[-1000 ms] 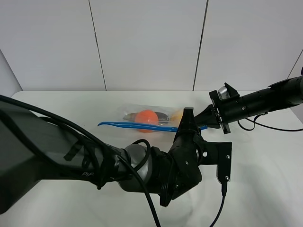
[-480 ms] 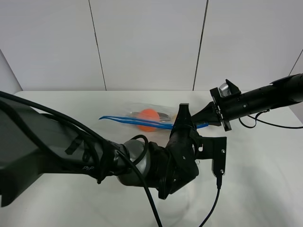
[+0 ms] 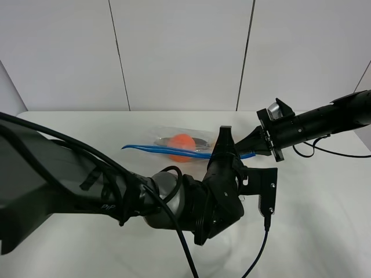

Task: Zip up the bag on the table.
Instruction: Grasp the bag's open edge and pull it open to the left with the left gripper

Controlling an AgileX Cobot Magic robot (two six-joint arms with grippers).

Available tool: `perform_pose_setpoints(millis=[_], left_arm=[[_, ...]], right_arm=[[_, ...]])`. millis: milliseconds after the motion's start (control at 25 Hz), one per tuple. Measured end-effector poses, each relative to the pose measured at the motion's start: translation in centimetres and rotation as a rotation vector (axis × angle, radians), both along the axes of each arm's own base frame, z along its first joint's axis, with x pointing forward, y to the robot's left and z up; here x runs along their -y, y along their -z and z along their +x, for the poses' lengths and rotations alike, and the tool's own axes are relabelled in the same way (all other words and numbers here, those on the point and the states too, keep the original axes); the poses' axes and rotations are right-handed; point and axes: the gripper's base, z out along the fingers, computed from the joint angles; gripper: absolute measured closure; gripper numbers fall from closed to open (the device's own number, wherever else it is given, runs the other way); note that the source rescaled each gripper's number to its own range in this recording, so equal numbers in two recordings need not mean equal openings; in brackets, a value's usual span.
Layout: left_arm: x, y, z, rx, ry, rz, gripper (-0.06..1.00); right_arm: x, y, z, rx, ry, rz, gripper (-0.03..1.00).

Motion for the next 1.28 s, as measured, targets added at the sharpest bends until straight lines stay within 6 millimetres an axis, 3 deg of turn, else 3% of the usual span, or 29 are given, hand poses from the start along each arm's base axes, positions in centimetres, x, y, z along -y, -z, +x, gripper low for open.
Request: perform_pose_setpoints(millis=[640, 1040, 1280], left_arm=[[0.2, -0.1, -0.4, 0.029, 0.006, 0.027, 0.94], [-0.5, -0.3, 0.7, 0.057, -0.024, 0.038, 0.94], [-2.2, 1.0, 1.1, 0.063, -0.026, 0.116, 0.94]], right_arm=[[0.0, -0.1, -0.1, -0.014, -0.006, -0.001, 0.97], [-0.2, -0.2, 0.1, -0.013, 0.018, 0.008, 0.97], [-0.2, -0.1, 0.2, -0.010, 0.024, -0.002, 0.97]])
